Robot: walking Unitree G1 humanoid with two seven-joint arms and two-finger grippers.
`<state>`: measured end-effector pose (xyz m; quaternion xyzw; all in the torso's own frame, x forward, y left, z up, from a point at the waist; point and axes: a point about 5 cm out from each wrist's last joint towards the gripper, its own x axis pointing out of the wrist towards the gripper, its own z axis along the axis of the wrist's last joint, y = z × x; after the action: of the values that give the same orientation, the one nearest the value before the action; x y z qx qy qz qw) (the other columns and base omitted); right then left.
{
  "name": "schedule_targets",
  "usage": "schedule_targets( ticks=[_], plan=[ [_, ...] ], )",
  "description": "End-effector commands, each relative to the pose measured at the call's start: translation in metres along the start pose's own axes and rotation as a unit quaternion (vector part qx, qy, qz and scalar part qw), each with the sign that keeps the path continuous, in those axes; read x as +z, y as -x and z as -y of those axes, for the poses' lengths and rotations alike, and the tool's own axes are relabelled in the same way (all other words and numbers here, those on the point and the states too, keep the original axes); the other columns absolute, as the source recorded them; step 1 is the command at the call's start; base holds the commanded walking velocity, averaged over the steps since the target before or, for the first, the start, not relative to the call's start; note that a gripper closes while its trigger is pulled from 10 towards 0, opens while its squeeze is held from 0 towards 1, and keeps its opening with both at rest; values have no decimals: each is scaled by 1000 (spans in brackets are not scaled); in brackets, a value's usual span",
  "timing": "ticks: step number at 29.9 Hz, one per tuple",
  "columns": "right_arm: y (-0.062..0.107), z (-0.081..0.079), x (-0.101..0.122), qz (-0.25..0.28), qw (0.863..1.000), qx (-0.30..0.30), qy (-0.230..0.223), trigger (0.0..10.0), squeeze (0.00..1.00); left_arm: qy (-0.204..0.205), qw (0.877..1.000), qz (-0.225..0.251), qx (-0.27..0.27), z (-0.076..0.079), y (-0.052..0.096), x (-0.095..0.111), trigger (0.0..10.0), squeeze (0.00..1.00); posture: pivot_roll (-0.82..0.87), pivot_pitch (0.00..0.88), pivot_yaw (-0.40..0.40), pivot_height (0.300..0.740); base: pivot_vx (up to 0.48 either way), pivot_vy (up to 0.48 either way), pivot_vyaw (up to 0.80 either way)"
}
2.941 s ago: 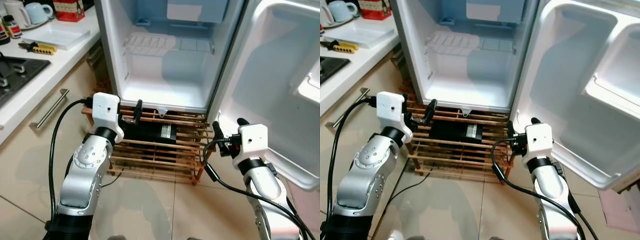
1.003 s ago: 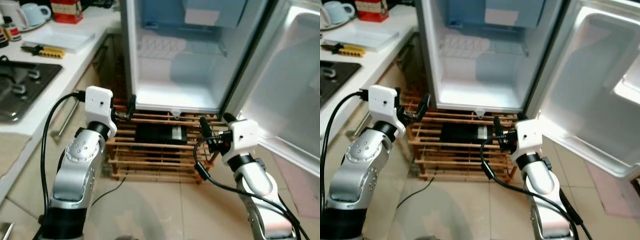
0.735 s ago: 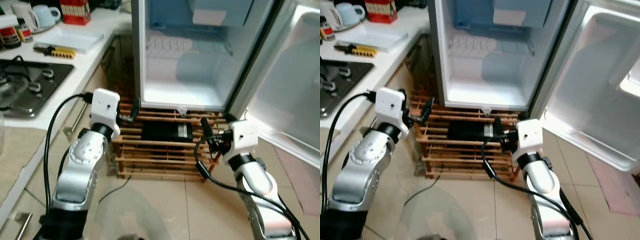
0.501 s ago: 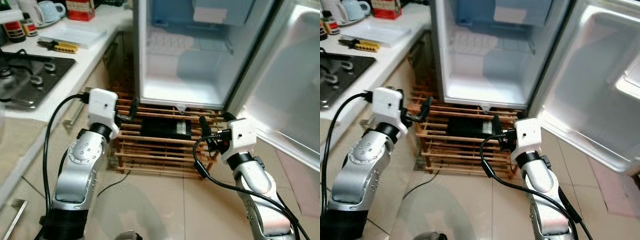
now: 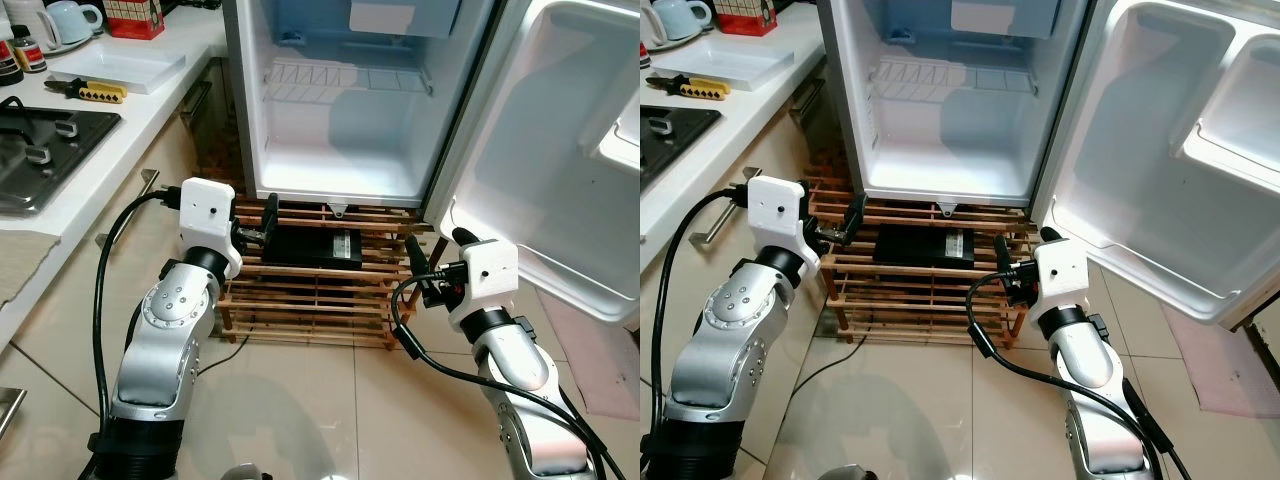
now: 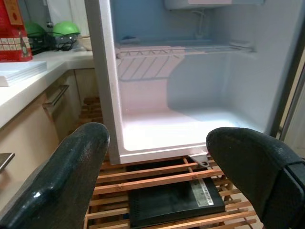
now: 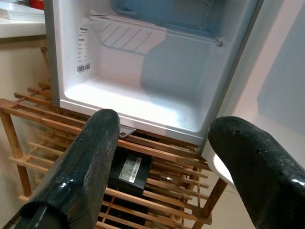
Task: Restocking fridge
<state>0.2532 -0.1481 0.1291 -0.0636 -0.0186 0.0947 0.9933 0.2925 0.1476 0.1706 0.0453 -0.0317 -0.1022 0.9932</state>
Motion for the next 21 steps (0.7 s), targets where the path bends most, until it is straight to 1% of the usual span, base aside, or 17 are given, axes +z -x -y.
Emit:
schedule_targets(
  ticks=[1, 4, 6, 8, 11, 13, 18, 21],
  plan=[
    [1, 4, -1, -5, 1000, -8, 4, 10000, 0, 4, 1000, 5, -7, 2, 2, 2, 10000, 0, 15, 0, -46, 740, 0, 0, 0],
    [1, 4, -1, -6, 1000, -9, 5, 10000, 0, 3, 1000, 5, -8, 3, 2, 2, 10000, 0, 15, 0, -47, 740, 0, 0, 0],
    [0, 5, -1, -9, 1000, -11, 17, 10000, 0, 4, 1000, 4, -11, 4, 2, 2, 10000, 0, 14, 0, -47, 740, 141, 0, 0],
    [0, 6, -1, -8, 1000, -16, 26, 10000, 0, 6, 1000, 4, -13, 4, 2, 2, 10000, 0, 14, 0, -46, 740, 336, 0, 800],
    [-1, 8, 0, -6, 999, -25, 24, 10000, 0, 5, 1000, 5, -13, 3, 2, 3, 10000, 0, 14, 0, -46, 740, 339, 0, 800],
    [-1, 10, 1, -2, 999, -35, -1, 10000, 0, 5, 1000, 5, -13, 3, 2, 3, 10000, 0, 15, 0, -45, 740, 337, 0, 0],
    [-1, 12, 2, -1, 999, -41, 9, 10000, 0, 3, 1000, 4, -14, 3, 2, 4, 10000, 0, 12, 0, -41, 740, 337, 0, 0],
    [0, 12, 2, -3, 999, -42, -1, 10000, 0, 3, 1000, 4, -16, 3, 1, 4, 10000, 0, 11, 0, -40, 740, 337, 0, 0]
  ],
)
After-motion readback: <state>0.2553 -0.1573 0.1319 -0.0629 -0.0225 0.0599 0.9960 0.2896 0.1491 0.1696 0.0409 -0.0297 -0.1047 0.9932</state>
